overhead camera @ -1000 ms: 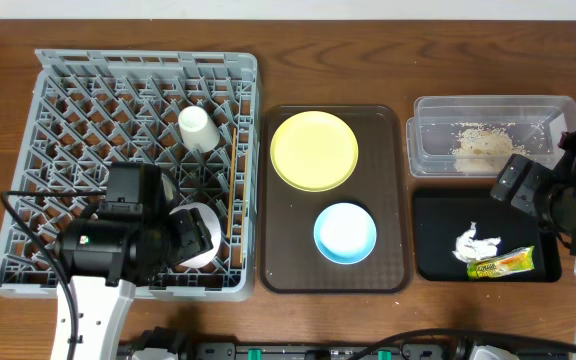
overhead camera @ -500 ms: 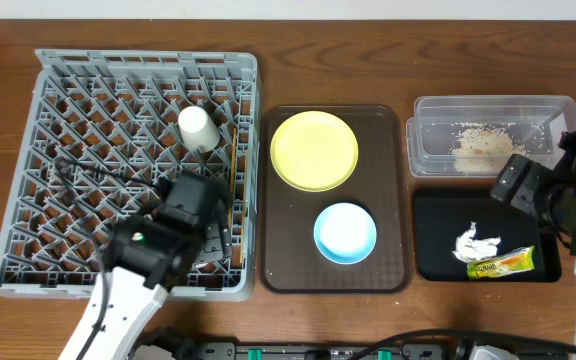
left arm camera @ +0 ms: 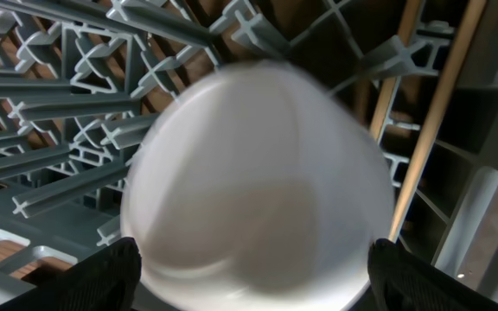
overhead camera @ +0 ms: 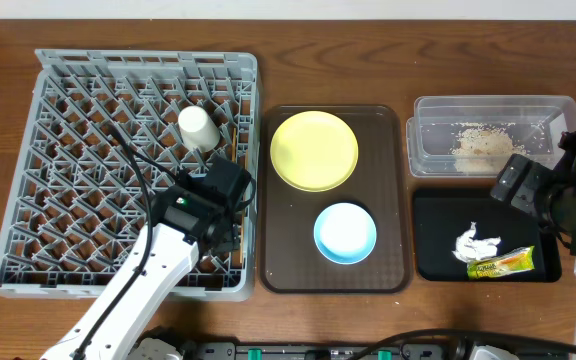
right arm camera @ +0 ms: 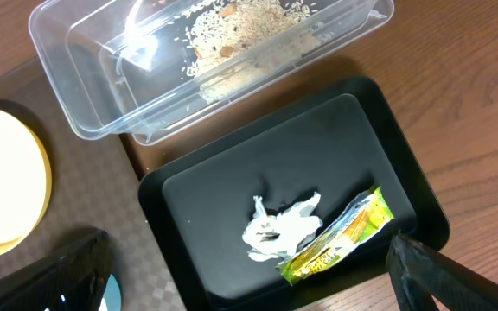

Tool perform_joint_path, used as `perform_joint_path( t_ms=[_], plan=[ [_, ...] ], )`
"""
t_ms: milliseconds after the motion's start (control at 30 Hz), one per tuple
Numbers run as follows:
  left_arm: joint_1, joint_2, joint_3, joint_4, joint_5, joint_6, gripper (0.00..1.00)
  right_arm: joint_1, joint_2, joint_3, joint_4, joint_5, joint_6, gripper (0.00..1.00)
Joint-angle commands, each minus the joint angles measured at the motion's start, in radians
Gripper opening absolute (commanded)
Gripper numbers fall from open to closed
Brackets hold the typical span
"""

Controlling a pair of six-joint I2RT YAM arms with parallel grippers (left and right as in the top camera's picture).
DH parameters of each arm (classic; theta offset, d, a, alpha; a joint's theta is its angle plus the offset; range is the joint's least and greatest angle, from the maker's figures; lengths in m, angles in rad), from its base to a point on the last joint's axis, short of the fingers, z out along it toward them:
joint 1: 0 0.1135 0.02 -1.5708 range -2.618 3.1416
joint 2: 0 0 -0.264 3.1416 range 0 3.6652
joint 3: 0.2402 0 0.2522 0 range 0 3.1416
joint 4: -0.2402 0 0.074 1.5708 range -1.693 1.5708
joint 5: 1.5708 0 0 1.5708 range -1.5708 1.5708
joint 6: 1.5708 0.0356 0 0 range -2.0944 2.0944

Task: Sort waste into correct bins and load items into the dishwasher
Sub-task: 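Set the pink bowl upside down in the rack and release it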

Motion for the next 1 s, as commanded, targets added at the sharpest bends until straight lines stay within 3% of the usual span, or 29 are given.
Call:
perform_joint_path(
  t_ms=[0, 467, 633, 867, 967],
  plan=[
    [0.001, 0.005, -0.009, -0.007, -0.038, -0.019, 0.84, -0.008, -0.003, 0.012, -0.002, 0.001, -0.001, 0.99],
    [0.001, 0.001, -0.006, 0.016, -0.071, -0.023, 0.81, -0.008, -0.003, 0.012, -0.002, 0.0, -0.001, 0.99],
    [-0.001, -0.018, 0.078, 0.058, 0.004, -0.002, 0.77, -0.008, -0.003, 0.012, -0.002, 0.001, -0.001, 0.99],
    [-0.017, -0.027, 0.18, 0.095, 0.074, 0.066, 0.63, -0.007, -0.003, 0.012, -0.002, 0.001, -0.001, 0.99],
    [-0.017, -0.019, 0.175, 0.084, -0.024, 0.068, 0.45, -0.007, -0.003, 0.012, -0.002, 0.001, -0.001, 0.99]
  ],
)
